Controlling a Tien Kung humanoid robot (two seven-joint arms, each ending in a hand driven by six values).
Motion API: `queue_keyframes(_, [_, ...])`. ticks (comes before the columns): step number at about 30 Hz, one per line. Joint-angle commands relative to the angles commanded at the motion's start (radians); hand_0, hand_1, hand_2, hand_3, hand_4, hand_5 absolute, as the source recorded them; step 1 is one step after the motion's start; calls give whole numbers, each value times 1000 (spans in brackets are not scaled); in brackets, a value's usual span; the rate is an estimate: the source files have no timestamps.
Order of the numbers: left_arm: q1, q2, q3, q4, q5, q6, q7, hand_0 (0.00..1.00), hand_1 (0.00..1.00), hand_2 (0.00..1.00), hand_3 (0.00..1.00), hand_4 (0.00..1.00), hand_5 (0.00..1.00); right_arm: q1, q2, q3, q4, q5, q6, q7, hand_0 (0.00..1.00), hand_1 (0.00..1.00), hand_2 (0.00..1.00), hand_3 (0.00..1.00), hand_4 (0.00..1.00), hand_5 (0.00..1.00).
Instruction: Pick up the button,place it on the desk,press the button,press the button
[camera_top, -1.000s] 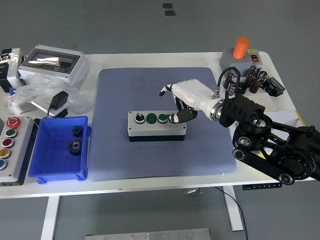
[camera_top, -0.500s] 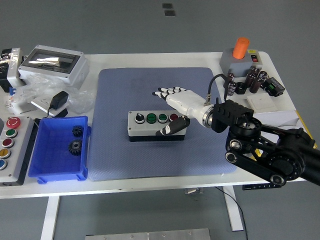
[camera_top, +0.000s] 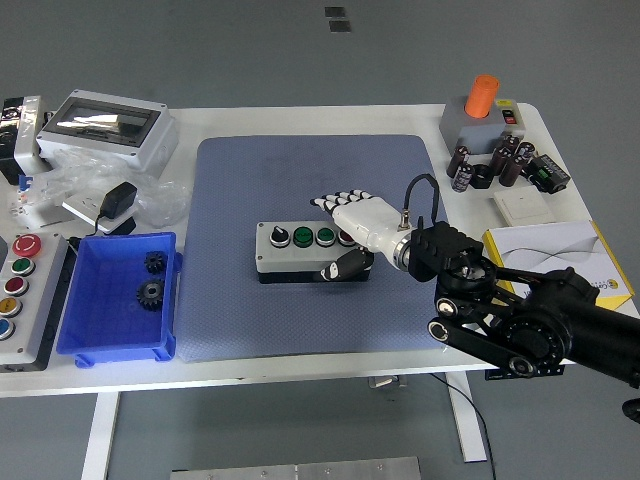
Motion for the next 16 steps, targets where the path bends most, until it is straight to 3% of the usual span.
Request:
queue_keyframes(1, [0,0,-1,0,1,0,0,730,733,595,622,503,349,-1,2,-7,-4,-1,-8,-2,790,838,867,998,998,360])
queue_keyframes(6, [2,2,-3,0,3,1,1,730,733,595,622,503,349,-4,5,-28,-13,-4,-31,-7,790,838,867,998,998,360])
queue_keyframes(7, [2,2,-3,0,2,1,1,730,733,595,622,502,349,-4,5,-30,-14,-3,-34,-7,427,615,637,831,902,224])
queue_keyframes(12, [2,2,-3,0,2,1,1,730,733,595,622,502,349,-6,7,-40,-21,7,-61,-6,427,615,637,831,902,224])
queue_keyframes(13, [3,3,-2,0,2,1,1,730,733,595,622,502,349,-7,7,-41,-23,11,-68,-6,296,461,488,674,724,75])
queue_keyframes(16, [4,3,-2,0,1,2,1,730,733,595,622,502,349,-10,6,-40,-28,25,-103,-1,296,461,488,674,724,75])
